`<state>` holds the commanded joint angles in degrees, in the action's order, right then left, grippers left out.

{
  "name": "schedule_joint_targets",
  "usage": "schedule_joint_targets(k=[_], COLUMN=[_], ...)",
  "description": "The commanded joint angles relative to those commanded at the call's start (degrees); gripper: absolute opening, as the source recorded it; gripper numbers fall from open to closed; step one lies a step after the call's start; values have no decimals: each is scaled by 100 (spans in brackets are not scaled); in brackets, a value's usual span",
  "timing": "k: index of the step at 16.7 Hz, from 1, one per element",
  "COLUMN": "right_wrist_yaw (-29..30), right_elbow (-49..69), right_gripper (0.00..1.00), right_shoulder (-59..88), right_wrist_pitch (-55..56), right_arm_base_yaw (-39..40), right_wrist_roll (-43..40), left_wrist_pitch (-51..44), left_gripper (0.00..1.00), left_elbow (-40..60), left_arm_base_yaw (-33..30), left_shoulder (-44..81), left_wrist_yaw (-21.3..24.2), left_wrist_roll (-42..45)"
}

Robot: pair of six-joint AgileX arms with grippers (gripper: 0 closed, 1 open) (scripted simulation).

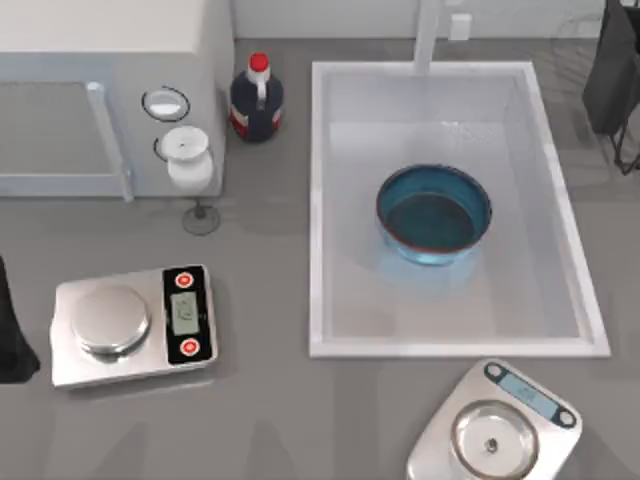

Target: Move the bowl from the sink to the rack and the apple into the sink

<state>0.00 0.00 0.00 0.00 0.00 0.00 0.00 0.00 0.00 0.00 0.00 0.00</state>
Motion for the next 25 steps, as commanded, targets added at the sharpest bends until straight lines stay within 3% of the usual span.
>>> schedule_joint_targets(k=[5,9,25], right_wrist_yaw=[31,122,517], right_elbow=[282,1445,10155], right_gripper=[100,100,100], right_shoulder=[309,1574,11282], right_wrist_pitch=[-136,-657,-4668], right_arm_base_yaw=[35,201,1773], right_wrist_roll=[17,103,1524], left_wrist_pitch=[0,0,0], left_gripper=[100,100,100], left_elbow=[0,0,0], left_arm_base_yaw=[0,0,0], left_shoulder=[0,0,0], left_wrist_yaw=[0,0,0], left_wrist_roll=[0,0,0])
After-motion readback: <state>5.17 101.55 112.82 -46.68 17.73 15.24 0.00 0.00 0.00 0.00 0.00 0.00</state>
